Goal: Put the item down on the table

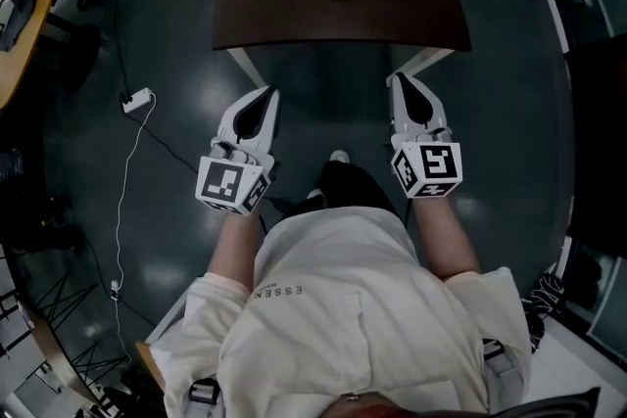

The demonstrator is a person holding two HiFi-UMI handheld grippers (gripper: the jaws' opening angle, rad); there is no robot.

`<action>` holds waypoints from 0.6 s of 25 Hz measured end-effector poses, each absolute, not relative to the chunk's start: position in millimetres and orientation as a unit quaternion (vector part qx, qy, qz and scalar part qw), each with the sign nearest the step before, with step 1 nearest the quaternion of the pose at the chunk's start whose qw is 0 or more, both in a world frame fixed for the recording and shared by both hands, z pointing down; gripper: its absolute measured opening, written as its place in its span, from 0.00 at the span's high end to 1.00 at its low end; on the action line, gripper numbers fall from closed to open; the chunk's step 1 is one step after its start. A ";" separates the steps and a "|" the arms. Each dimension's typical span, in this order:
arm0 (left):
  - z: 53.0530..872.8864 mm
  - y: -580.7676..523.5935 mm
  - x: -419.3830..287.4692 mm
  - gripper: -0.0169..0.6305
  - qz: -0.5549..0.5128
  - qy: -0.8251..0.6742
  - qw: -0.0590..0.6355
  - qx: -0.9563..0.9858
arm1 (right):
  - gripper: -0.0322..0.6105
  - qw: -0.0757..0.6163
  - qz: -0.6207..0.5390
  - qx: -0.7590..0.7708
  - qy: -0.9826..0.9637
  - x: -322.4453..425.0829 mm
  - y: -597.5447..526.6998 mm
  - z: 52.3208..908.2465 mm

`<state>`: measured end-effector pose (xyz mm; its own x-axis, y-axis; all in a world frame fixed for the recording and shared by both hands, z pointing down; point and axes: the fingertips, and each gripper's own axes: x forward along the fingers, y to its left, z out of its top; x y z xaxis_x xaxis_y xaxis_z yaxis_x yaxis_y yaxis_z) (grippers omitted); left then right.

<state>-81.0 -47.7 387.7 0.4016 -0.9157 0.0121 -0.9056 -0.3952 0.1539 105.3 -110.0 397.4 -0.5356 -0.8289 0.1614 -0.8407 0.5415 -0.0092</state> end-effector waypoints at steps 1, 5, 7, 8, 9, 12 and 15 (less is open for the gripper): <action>386.5 -40.7 -80.4 0.95 -0.038 -0.545 0.066 0.835 | 0.97 0.069 0.042 0.478 -0.875 105.6 -102.5 397.1; 378.3 -18.6 -78.1 0.95 -0.042 -0.542 0.058 0.837 | 0.97 0.066 0.038 0.478 -0.875 104.1 -80.9 393.9; 375.1 -9.0 -77.2 0.95 -0.045 -0.544 0.054 0.836 | 0.97 0.067 0.037 0.475 -0.876 102.5 -71.5 393.9; 374.4 -4.3 -76.2 0.95 -0.047 -0.544 0.052 0.836 | 0.97 0.068 0.036 0.473 -0.878 102.0 -66.8 394.1; 374.2 0.3 -74.6 0.95 -0.049 -0.545 0.051 0.836 | 0.97 0.069 0.034 0.471 -0.879 102.0 -62.1 394.3; 373.5 13.7 -69.7 0.95 -0.054 -0.547 0.048 0.834 | 0.97 0.069 0.027 0.466 -0.881 103.3 -48.1 392.2; 369.9 26.4 -66.9 0.95 -0.058 -0.550 0.042 0.832 | 0.97 0.066 0.023 0.466 -0.882 103.5 -35.5 389.0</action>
